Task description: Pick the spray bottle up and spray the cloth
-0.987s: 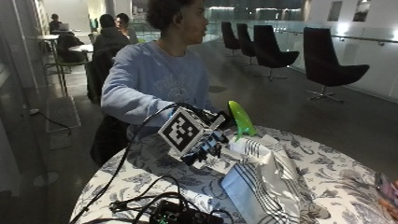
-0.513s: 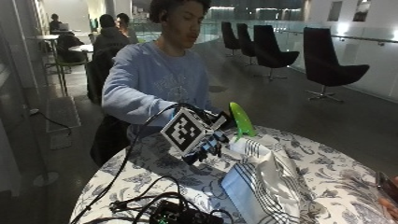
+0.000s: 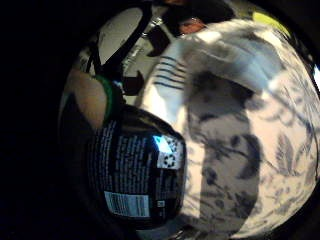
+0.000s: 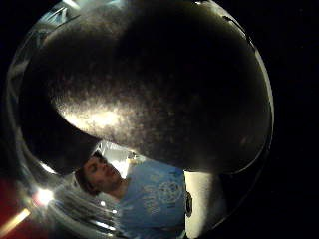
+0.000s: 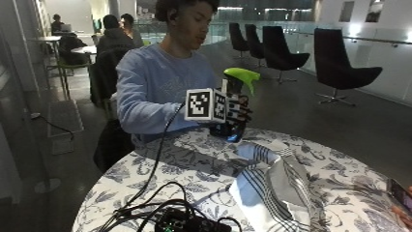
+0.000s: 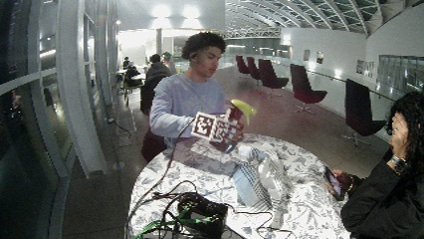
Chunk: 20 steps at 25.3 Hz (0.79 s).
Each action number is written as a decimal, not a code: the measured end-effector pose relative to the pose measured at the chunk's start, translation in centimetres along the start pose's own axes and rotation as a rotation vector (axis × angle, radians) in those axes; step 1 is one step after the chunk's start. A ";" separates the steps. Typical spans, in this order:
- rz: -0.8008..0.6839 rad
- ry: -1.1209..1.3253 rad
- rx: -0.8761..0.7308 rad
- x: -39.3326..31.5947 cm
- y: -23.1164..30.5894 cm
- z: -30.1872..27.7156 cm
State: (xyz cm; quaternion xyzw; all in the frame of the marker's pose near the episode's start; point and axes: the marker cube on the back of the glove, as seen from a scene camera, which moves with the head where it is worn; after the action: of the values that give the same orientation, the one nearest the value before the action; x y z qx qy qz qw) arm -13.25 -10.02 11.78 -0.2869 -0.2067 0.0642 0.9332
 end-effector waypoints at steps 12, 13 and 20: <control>-0.225 -0.130 -0.058 -2.5 -4.4 18.3; -0.224 -0.134 -0.062 -2.2 -4.6 18.8; -0.213 -0.113 -0.013 -0.8 -5.6 21.4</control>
State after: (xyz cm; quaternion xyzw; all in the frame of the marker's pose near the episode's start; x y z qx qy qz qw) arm -22.99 -3.98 30.69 -0.2655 -0.2889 -0.0206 0.9196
